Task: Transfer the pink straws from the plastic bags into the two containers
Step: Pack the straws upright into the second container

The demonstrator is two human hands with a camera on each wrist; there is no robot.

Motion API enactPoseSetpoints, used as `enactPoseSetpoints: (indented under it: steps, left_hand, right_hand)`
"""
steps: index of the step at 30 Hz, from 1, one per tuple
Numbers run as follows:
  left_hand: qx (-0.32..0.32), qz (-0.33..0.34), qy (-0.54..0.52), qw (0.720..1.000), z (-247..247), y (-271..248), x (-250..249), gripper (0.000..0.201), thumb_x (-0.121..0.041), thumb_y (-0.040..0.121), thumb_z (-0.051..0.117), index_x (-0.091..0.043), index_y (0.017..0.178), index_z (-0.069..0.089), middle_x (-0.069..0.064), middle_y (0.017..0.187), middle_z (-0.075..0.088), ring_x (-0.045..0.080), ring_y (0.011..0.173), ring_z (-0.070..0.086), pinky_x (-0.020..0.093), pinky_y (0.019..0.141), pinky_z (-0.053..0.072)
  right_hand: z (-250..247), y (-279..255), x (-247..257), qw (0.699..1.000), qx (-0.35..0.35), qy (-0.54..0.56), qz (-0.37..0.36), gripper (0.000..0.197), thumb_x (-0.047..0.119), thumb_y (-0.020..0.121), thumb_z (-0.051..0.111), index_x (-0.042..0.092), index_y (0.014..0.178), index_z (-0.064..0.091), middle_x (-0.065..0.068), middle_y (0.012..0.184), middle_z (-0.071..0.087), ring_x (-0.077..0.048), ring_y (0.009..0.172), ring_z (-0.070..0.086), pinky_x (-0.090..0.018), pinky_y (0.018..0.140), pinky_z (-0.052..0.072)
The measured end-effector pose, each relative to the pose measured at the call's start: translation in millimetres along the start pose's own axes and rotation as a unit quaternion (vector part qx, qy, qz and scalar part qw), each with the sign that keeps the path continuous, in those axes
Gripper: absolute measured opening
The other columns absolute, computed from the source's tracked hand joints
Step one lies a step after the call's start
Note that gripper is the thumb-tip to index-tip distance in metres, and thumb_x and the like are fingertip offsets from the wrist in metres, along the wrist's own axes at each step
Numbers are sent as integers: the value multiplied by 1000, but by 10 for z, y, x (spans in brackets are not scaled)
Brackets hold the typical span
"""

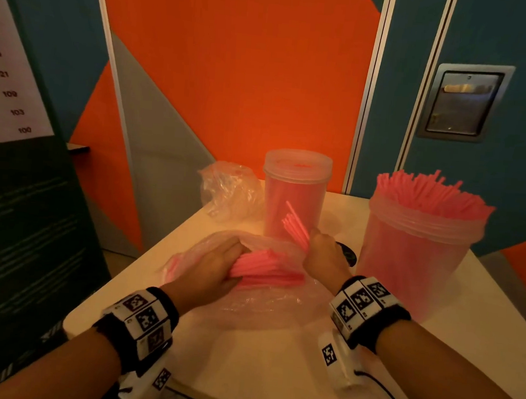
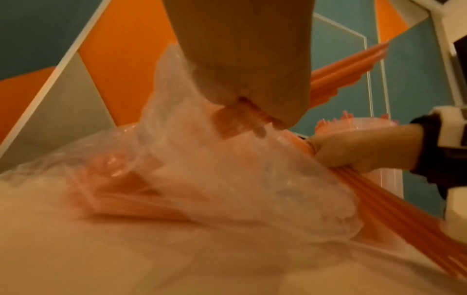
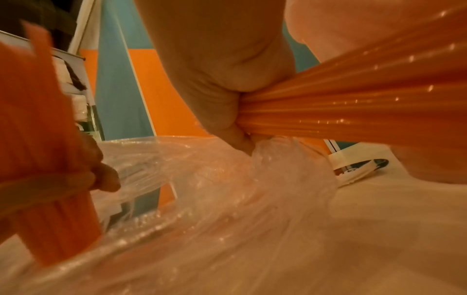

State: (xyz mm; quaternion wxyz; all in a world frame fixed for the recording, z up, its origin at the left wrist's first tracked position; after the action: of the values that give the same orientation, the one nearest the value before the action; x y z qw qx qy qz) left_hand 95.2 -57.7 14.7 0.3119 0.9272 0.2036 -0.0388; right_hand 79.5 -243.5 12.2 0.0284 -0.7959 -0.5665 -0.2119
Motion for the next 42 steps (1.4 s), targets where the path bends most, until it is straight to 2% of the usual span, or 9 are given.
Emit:
enactPoseSetpoints:
  steps: [4,8,11,19,23,26,30,37,42]
  left_hand:
    - [-104,-6,-97,990,-283,135,-81,23,-22,82,50,-20,104,47,0,98,52,5,85,49,9,77,39]
    - [-236,-86,-226,941,-500,265,-162,22,-25,87,55,-9,102,58,-14,80,58,-3,72,55,16,65,44]
    - [-291,-137,-294,900,-555,379,-286,15,-28,85,65,-31,91,52,-15,67,57,0,62,54,19,62,46]
    - [-278,-179,-416,847,-123,699,-854,12,-26,85,65,-25,79,54,-10,63,55,0,57,54,19,55,45]
    - [-260,-167,-455,835,-58,856,-1102,16,-27,86,63,-11,88,60,-1,71,62,11,67,61,30,61,53]
    - [-260,-145,-471,830,-178,988,-1304,10,-26,85,63,-16,84,60,-14,59,62,-2,58,58,17,56,47]
    - [-254,-109,-511,814,-274,1074,-1553,10,-12,87,61,-14,81,53,-22,55,62,-7,52,58,10,49,44]
    - [-254,-128,-536,795,-64,1022,-1643,26,-23,78,73,-3,85,58,-7,62,63,6,57,62,24,52,52]
    - [-206,-154,-556,791,311,967,-1547,25,-25,74,74,-6,85,59,-2,69,61,6,62,60,21,57,51]
  right_hand:
    - [-68,62,119,999,-16,50,5,36,-3,83,56,0,119,49,-16,122,40,-33,100,54,-31,79,45]
    - [-394,12,334,980,-82,175,-52,41,6,79,64,5,118,51,-10,109,54,-24,97,56,-22,68,43]
    - [-765,-198,387,927,-162,330,-78,46,14,79,70,9,121,51,-2,96,61,-16,88,58,-20,66,44]
    - [-991,-807,-75,770,-296,559,-82,27,17,77,74,17,100,60,16,72,61,0,73,60,-23,71,51]
    - [-1027,-858,-333,773,-283,564,-67,24,14,79,72,16,99,58,7,72,58,-3,68,59,-22,65,49]
    - [-1133,-923,-384,777,-282,556,-84,31,18,77,74,9,103,60,-1,80,63,-12,76,65,-26,69,54]
    - [-1281,-1017,-406,782,-285,543,-109,24,8,77,70,3,97,57,-2,71,58,1,62,60,-13,58,49]
    - [-1281,-1198,-523,794,-255,540,-114,22,14,74,71,23,92,62,-8,82,67,-7,74,66,-18,66,54]
    - [-962,-1135,-686,812,-214,536,-85,29,19,76,68,31,102,62,13,89,73,-5,90,68,-22,77,56]
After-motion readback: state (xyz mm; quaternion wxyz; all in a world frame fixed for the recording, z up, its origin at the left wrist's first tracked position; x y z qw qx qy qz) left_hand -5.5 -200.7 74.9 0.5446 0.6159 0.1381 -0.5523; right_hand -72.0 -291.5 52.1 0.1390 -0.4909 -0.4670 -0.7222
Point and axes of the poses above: each hand's wrist, its own y-axis towards the middle knuckle, its own z-axis out of the palm, x = y × z, the point moved 8 cm from there along y, towards the middle knuckle
